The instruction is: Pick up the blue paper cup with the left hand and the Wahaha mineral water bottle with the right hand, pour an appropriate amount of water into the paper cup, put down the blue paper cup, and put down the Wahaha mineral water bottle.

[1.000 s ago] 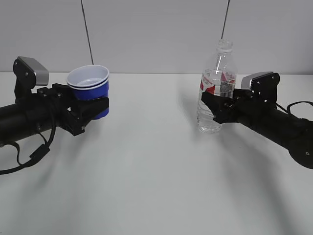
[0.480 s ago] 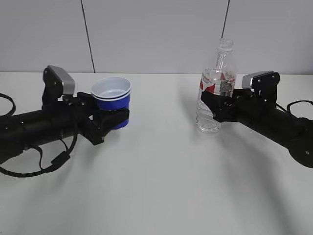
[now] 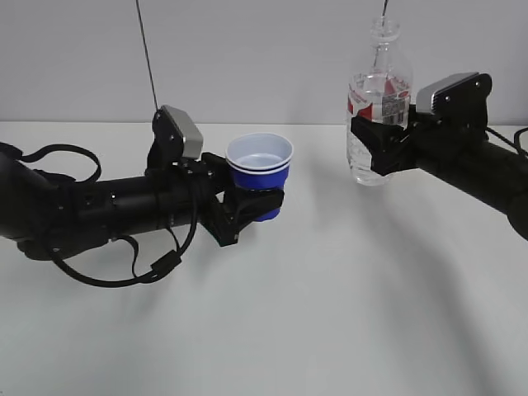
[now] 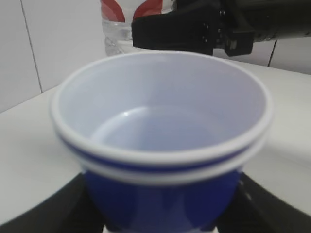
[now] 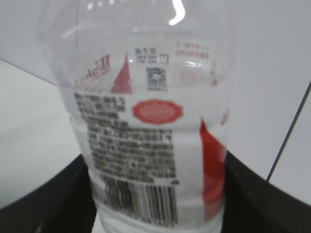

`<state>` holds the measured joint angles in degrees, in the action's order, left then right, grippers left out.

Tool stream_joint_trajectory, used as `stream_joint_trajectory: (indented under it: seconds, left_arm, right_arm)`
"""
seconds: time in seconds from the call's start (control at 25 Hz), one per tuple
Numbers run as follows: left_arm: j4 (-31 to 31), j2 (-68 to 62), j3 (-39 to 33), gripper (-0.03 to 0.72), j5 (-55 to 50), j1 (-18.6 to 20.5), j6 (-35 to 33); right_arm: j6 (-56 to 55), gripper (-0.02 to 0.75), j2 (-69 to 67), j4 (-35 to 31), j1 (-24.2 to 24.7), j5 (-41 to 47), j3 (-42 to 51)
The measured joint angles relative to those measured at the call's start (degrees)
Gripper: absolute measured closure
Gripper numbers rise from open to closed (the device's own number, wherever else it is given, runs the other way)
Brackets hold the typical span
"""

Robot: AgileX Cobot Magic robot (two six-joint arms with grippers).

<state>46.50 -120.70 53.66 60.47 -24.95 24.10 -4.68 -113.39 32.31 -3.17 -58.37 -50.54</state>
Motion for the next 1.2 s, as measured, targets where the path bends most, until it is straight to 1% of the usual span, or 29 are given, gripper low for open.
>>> stream_joint_trajectory:
  seconds: [0.12,0.28,0.44,0.52,0.6,0.76,1.08,1.2]
  left_arm:
    - [0.7,-1.6,2.3,0.23,0.0,-0.5,3.7]
    - [5.0,-2.6,4.0,0.23,0.0,-0.5,7.7]
    - [9.6,-2.6,4.6,0.23,0.0,-0.5,9.2]
    - [10.3,-2.7,4.8,0.23,0.0,-0.5,9.4]
    - [10.4,-2.7,4.9,0.23,0.0,-0.5,8.6]
    - [9.2,-2.7,5.3,0.23,0.5,-0.5,3.6]
    - [5.8,-4.0,5.3,0.23,3.0,-0.5,2.5]
    - [5.5,-4.3,5.3,0.23,3.0,-0.5,2.3]
  right_arm:
    - [5.1,0.259,2.0,0.4,0.0,1.6,0.0]
    - [14.2,0.259,3.8,0.6,0.0,2.6,0.1]
    - [21.3,0.259,4.1,0.6,0.0,2.7,0.1]
    - [24.8,0.259,4.1,0.6,0.0,2.9,0.1]
    - [27.8,0.259,4.1,0.6,0.0,2.9,0.1]
    - [33.2,0.259,4.1,0.7,0.0,2.8,0.1]
    - [41.5,0.259,4.1,0.5,0.0,2.4,0.1]
    - [44.2,0.259,4.1,0.5,0.0,2.4,0.1]
